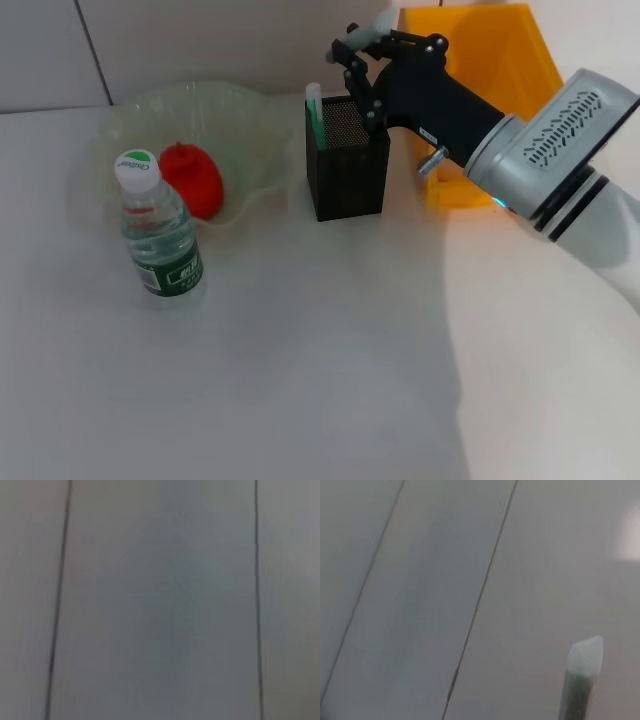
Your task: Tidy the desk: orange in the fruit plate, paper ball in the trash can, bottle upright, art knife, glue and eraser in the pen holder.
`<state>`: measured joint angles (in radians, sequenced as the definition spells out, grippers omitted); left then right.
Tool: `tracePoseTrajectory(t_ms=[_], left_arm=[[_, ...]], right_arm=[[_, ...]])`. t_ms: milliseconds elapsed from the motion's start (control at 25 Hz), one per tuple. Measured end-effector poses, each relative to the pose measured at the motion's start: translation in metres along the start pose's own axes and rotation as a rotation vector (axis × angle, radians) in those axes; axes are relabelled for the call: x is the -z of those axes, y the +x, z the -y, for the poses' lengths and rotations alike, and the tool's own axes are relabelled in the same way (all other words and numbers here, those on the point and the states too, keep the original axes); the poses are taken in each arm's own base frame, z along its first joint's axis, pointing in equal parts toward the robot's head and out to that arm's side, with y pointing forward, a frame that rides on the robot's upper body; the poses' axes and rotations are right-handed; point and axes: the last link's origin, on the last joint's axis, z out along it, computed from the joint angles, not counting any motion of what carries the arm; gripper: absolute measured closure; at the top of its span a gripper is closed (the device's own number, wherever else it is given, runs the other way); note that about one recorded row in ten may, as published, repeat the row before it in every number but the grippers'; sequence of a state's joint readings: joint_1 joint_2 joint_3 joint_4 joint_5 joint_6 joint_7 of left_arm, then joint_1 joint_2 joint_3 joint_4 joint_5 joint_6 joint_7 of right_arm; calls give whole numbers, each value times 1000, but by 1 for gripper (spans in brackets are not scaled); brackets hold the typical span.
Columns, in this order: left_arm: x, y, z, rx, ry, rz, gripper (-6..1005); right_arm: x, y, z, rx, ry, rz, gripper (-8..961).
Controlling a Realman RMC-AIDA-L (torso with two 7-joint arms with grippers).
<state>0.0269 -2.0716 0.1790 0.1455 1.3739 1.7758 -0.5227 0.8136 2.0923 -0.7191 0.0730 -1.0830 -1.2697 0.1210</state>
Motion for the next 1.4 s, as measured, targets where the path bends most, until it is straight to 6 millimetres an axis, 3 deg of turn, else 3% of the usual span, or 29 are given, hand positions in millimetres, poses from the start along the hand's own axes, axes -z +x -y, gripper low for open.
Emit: tracePoseTrajectory(t_ms=[160,600,720,760,960,1400], left_arm=[[13,-5,-11,-88,113,-29,538],[15,-9,-27,-84,49,-16,516],[14,-11,-34,-73,-10,-6,458],[8,-13,-45,-11,-167,28,439],[-7,-17,-62,50,-427,90,399],[-28,-27,-82,110,-667,206,391]], right_arm=[[1,9,3,-58,13,-60,813],[15,21,-2,-133,-7,-119,814],[16,21,1,-151,-26,-119,814],[15,20,3,-154,-35,-120,814],[8,20,10,-170,-79,-162,814],[-3,20,9,-174,-130,-215,814]])
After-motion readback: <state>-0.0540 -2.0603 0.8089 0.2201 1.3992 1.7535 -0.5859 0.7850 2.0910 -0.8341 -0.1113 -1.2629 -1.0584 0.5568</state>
